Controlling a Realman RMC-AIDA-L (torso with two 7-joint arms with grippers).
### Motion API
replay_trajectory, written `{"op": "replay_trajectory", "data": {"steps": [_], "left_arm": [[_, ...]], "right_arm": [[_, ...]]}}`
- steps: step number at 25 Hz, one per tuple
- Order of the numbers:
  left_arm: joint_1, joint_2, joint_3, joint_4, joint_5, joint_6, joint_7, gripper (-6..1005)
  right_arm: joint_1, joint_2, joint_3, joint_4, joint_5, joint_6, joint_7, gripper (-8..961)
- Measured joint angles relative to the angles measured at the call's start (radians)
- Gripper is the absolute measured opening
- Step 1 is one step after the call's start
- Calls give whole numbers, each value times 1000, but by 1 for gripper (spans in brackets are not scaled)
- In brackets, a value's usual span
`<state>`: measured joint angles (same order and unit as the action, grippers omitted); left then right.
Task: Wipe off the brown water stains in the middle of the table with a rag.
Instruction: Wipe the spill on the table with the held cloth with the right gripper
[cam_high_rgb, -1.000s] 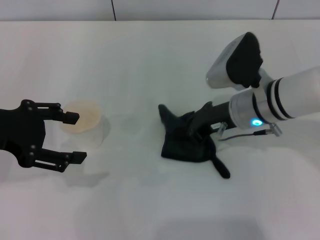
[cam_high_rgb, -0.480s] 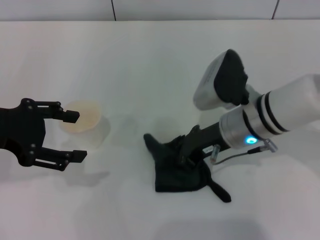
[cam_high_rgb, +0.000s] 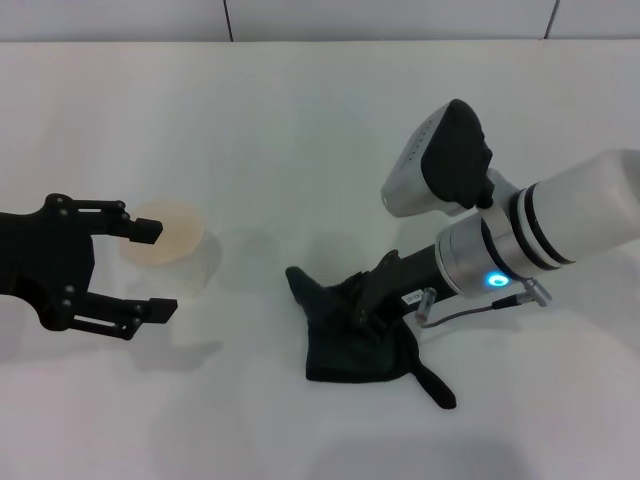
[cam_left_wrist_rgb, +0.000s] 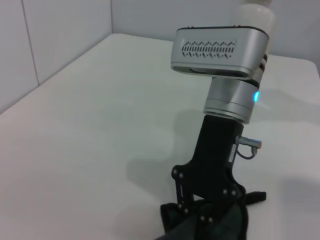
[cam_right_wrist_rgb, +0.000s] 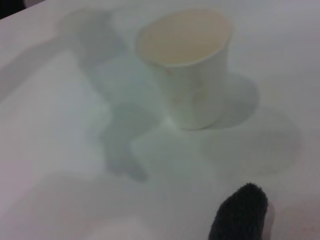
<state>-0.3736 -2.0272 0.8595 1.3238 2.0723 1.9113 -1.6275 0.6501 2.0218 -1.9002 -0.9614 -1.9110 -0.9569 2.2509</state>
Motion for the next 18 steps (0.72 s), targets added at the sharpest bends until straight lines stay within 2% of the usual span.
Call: {"op": "replay_trajectory", "data": {"steps": [9,18], "left_arm": [[1,-2,1,2,0,0,0,861],[-1,-2,0,2,0,0,7,861]], "right_arm": [[-10,-4,11,9,-6,52,41,89],[-43,-5,81,13,-14,65,47,98]]}}
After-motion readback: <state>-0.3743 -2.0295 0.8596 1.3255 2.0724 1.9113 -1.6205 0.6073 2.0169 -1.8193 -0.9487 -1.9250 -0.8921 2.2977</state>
